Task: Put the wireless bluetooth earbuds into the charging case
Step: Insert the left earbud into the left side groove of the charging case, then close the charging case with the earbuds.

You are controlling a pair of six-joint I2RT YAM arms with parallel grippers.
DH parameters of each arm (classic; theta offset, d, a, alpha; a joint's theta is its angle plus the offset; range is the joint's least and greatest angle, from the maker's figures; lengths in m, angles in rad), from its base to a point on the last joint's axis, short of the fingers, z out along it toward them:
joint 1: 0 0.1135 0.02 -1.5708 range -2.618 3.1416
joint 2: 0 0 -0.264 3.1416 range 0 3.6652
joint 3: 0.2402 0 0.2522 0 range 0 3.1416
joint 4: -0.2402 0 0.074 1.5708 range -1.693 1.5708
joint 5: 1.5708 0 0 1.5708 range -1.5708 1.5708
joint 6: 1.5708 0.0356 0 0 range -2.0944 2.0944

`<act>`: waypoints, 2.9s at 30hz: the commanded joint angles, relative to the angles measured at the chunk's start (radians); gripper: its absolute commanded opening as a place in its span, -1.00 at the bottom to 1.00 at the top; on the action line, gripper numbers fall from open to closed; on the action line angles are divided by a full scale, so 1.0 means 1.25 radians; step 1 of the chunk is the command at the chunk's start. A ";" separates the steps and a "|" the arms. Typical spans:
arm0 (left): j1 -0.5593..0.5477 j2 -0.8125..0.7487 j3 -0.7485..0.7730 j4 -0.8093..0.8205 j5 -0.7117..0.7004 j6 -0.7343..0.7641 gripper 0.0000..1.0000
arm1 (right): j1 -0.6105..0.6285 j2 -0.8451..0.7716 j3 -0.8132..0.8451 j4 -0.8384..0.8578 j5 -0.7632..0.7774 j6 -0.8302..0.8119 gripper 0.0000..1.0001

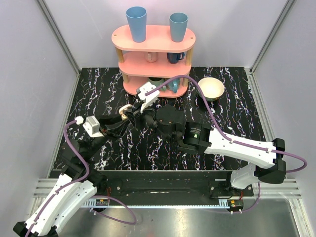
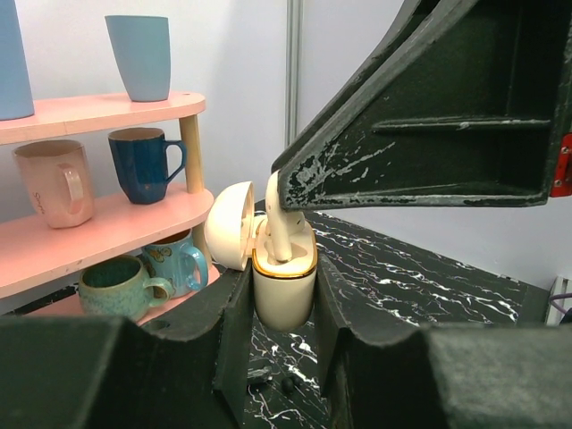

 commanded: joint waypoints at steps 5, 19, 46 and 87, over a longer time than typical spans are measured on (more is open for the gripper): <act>0.000 -0.005 -0.003 0.066 -0.018 -0.009 -1.00 | 0.008 -0.004 -0.003 0.044 -0.022 0.023 -1.00; 0.000 -0.017 -0.007 0.083 -0.031 -0.014 -1.00 | 0.011 0.001 -0.014 0.041 -0.007 0.030 -1.00; 0.000 -0.026 -0.003 0.077 -0.059 -0.018 -1.00 | 0.017 0.006 -0.026 0.027 -0.029 -0.056 -0.97; 0.000 -0.053 -0.015 -0.006 -0.046 -0.005 -1.00 | 0.017 -0.103 -0.049 0.141 0.009 -0.028 0.51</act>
